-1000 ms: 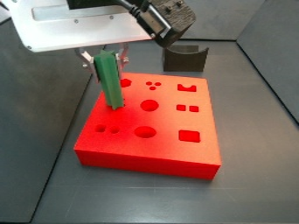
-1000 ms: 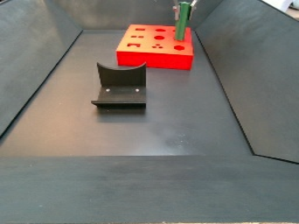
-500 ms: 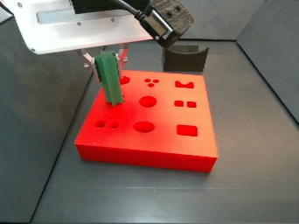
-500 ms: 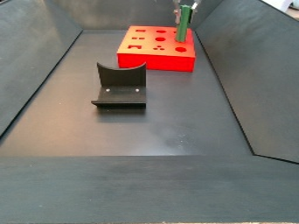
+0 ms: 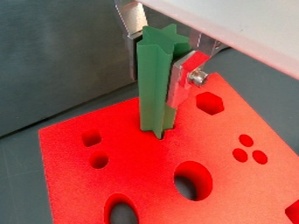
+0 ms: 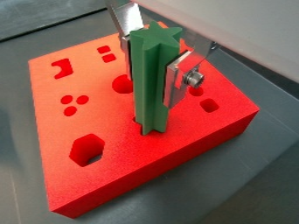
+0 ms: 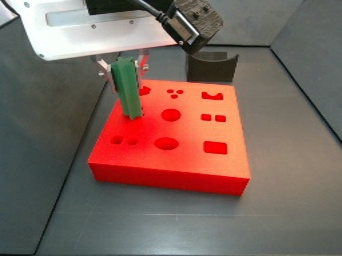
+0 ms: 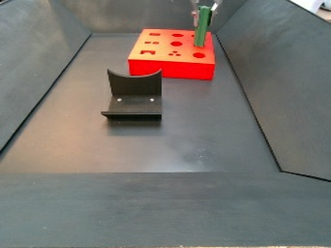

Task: Pick up the star object. Move up. Move to above the board. Insert the star object.
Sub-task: Insert the star object.

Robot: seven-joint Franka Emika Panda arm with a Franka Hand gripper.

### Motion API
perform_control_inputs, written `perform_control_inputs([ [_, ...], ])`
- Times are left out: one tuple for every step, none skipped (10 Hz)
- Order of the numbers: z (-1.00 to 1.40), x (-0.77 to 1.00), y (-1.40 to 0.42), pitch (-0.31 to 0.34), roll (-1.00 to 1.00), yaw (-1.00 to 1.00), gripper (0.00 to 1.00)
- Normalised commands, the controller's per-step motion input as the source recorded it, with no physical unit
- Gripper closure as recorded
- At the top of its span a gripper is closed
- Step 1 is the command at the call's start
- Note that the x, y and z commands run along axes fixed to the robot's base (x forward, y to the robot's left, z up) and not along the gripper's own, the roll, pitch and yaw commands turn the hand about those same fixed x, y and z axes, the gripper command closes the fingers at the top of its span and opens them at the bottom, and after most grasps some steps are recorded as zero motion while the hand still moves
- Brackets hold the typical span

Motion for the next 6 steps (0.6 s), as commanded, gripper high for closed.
perform_control_inputs([
  [0.0, 0.03, 0.0, 0.0, 0.02, 0.0, 1.0],
  [-0.03, 0.0, 0.0, 0.0, 0.02, 0.0, 1.0],
  [0.0, 0.0, 0.0, 0.0, -0.01, 0.0, 1.0],
  [0.0, 0.0, 0.01, 0.0, -0.01, 0.0, 1.0],
  [-0.51, 0.06, 0.15, 0.023, 0.0, 0.0, 1.0],
  [-0.99, 0.23, -0.03, 0.083, 0.1, 0.0, 1.0],
])
